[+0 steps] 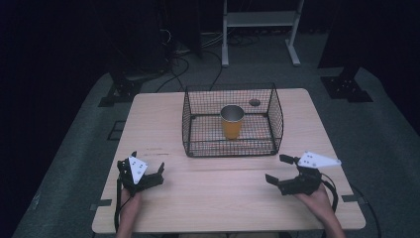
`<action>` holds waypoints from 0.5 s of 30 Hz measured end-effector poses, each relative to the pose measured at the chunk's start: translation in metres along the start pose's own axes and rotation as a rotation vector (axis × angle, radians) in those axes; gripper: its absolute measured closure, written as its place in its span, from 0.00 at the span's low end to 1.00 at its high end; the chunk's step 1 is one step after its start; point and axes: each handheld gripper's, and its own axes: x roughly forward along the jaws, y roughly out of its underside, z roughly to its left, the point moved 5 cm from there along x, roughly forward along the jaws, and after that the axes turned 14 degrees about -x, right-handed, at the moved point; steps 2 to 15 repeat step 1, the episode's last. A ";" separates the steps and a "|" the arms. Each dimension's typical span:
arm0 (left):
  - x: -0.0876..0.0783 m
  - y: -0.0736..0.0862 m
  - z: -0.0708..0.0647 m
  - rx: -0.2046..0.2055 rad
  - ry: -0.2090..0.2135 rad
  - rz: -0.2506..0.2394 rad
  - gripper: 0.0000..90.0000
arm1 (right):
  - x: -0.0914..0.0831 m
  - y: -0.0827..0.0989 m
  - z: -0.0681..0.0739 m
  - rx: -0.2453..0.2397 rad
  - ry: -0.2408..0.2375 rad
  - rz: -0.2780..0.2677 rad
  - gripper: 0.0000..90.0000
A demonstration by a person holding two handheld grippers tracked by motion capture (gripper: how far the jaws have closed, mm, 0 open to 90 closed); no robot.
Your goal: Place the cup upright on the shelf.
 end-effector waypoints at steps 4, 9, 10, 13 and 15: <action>0.000 0.000 0.000 -0.001 0.001 -0.001 0.00 | -0.001 0.006 0.004 0.019 0.018 -0.022 0.07; 0.000 0.000 0.000 -0.001 0.001 -0.001 0.00 | -0.001 0.006 0.004 0.019 0.018 -0.022 0.07; 0.000 0.000 0.000 -0.001 0.001 -0.001 0.00 | -0.001 0.006 0.004 0.019 0.018 -0.022 0.07; 0.000 0.000 0.000 -0.001 0.001 -0.001 0.00 | -0.001 0.006 0.004 0.019 0.018 -0.022 0.07; 0.000 0.000 0.000 -0.001 0.001 -0.001 0.00 | -0.001 0.006 0.004 0.019 0.018 -0.022 0.07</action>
